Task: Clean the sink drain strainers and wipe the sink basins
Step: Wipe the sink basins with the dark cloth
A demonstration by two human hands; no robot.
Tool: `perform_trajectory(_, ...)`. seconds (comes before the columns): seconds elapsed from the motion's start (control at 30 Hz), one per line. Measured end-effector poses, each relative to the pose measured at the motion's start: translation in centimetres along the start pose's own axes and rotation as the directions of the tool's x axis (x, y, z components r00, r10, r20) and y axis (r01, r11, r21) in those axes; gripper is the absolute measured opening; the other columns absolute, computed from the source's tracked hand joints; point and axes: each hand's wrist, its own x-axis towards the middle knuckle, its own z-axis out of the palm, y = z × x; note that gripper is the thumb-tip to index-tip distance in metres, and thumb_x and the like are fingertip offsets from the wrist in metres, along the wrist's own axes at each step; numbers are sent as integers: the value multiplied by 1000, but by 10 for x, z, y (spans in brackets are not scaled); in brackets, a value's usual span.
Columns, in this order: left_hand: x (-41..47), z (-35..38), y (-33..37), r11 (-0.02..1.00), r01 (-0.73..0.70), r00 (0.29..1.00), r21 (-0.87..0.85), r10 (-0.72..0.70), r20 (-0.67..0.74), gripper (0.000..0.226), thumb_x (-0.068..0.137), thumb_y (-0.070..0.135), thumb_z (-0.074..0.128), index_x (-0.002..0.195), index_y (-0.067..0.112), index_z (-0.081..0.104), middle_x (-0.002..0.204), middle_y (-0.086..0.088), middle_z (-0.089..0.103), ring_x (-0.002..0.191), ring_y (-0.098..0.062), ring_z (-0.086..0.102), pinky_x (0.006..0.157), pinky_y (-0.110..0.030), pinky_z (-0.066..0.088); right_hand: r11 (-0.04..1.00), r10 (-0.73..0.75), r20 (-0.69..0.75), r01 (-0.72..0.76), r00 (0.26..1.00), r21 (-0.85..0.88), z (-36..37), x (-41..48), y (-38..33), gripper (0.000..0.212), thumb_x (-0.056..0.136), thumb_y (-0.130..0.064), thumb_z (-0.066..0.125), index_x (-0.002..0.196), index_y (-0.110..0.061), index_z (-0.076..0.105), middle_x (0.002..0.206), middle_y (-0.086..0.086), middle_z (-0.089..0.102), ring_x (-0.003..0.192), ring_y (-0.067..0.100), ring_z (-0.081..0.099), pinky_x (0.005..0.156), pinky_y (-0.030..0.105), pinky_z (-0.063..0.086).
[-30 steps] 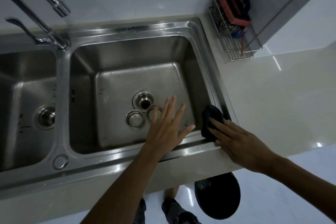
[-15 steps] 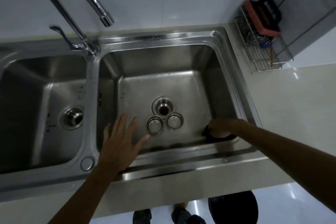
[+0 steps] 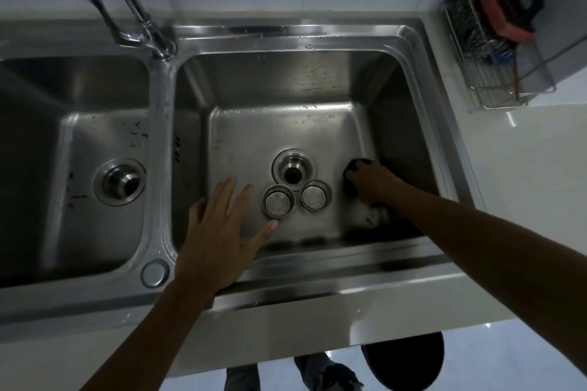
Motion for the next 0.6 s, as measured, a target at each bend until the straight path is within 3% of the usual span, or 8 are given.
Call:
perform_trajectory(0.13,-1,-3,1,1000,7,1000,2,-7,17,93,91,87,17,160,27,32,172,-5,19,160,-20,14,124,-57,19,994,-107,346,96,932,47,9,-15,-12,38,96,-27,58,126,-6,67,133,15,64,117,34,64,95,37,54)
perform_trajectory(0.23,0,-5,4,1000,20,999,4,-21,38,94,90,88,12,161,29,27,173,-5,12,161,-19,6,125,-56,12,991,-108,430,60,896,123,9,-29,-22,38,99,-29,53,126,-5,66,135,14,64,118,33,64,101,37,51)
perform_trajectory(0.3,0,-6,5,999,27,998,20,-28,57,96,88,90,6,162,30,23,174,-4,8,161,-18,2,125,-54,8,966,-154,433,42,888,256,5,-37,-26,41,102,-32,49,131,-6,63,133,13,63,115,31,63,95,33,49)
perform_trajectory(0.37,-1,-8,8,999,45,996,24,-47,75,99,86,90,2,163,31,20,174,-3,5,161,-17,-1,126,-53,4,913,-220,425,31,878,407,1,-45,-32,40,101,-30,48,124,-3,65,107,12,66,83,24,63,73,28,48)
perform_trajectory(0.4,-1,-10,9,998,53,995,26,-55,83,99,85,90,1,163,31,18,174,-2,4,161,-17,-2,126,-51,2,877,-242,403,21,883,481,-1,-50,-35,37,99,-30,49,120,-5,66,101,10,65,76,22,59,69,29,46)
perform_trajectory(0.53,-6,-17,7,995,45,996,86,-52,79,96,88,85,3,163,28,22,174,-4,7,161,-18,0,126,-49,0,763,-325,193,136,926,632,-14,-80,-58,12,96,-43,55,101,-38,65,114,-8,65,104,15,61,94,36,47)
perform_trajectory(0.6,-10,-24,-2,992,25,997,122,-34,67,95,90,82,4,163,25,25,174,-6,8,161,-20,2,128,-50,4,708,-344,68,211,937,674,-26,-97,-76,11,96,-42,60,106,-43,64,114,-13,63,105,9,61,96,33,48)
